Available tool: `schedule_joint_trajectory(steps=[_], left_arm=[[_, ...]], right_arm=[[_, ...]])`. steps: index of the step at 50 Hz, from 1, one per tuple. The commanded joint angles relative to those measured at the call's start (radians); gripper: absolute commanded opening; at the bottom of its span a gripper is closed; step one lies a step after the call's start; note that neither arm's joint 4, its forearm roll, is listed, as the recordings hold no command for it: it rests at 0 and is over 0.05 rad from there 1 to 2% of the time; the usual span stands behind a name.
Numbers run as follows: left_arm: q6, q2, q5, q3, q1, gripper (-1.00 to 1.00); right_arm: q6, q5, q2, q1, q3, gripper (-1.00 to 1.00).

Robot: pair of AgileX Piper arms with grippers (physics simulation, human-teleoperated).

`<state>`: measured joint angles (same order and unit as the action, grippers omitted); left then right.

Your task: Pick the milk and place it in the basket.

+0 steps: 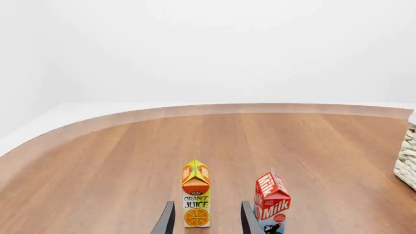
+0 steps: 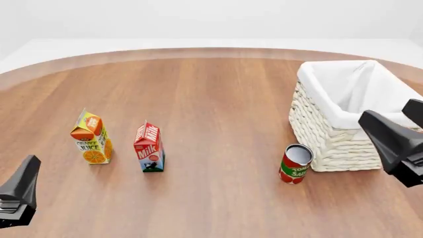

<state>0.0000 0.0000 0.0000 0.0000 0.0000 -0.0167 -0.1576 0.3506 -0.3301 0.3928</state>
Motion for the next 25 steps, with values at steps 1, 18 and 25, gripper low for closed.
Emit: schedule_joint_trajectory(steps=[1, 18, 25], left_arm=[[0.0, 0.0, 0.0, 0.0, 0.0, 1.0], [0.0, 0.0, 0.0, 0.0, 0.0, 1.0], [0.0, 0.0, 0.0, 0.0, 0.0, 1.0]], right_arm=[[-0.009, -0.022, 0.116, -0.096, 0.097, 1.0], [-0.055, -0.113, 0.296, -0.201, 0.265, 1.0], [-0.067, -0.145, 0.362, -0.208, 0.326, 1.0]])
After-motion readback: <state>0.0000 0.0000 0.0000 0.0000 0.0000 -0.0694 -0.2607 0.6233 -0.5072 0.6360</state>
